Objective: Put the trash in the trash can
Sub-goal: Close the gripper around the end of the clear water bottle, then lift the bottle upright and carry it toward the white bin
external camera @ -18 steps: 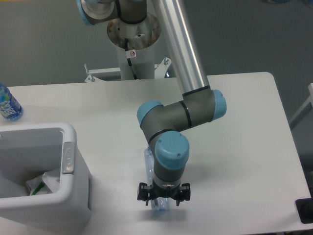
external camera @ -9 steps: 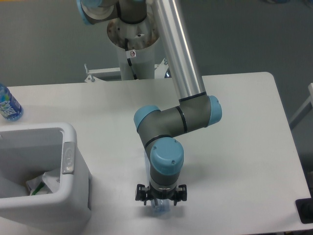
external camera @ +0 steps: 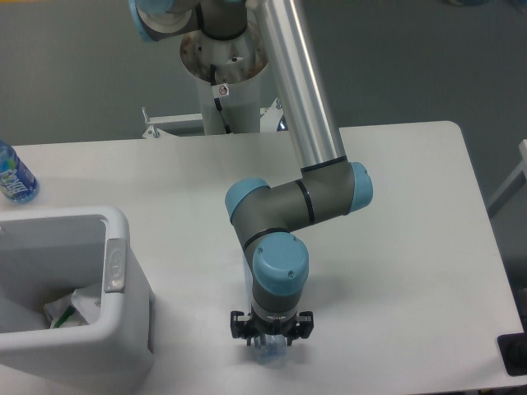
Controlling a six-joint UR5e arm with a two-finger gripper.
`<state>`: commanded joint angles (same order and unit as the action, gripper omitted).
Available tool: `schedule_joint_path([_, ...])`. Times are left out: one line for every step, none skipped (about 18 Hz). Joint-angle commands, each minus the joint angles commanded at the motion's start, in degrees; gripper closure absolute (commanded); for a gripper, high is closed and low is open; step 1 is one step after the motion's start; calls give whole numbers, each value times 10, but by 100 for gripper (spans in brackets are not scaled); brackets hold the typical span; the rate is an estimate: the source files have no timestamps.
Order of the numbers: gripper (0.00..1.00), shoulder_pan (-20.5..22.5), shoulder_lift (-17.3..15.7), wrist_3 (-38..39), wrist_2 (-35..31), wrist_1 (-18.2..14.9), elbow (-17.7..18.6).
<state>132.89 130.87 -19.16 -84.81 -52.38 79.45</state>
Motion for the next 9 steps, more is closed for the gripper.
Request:
schedule_joint_path([39,0,0,-1,0,0,-1])
schedule_joint_path([42,0,-3,-3,0,-1,-1])
schedule_joint_path([42,0,-4,-3,0,0,-1])
schedule_joint_path([44,0,-4,-4,0,-1,-1])
schedule_joint_path([46,0,-4,-4,0,-1,-1])
schedule_joint_path([49,0,-5,-4,0,-1,0])
schedule_joint_path([51,0,-6,-4,0,-2,0])
schedule_joint_path([51,0,-7,-4,0,-2,0])
schedule_joint_path([51,0,-8,-5,0,-2,-1])
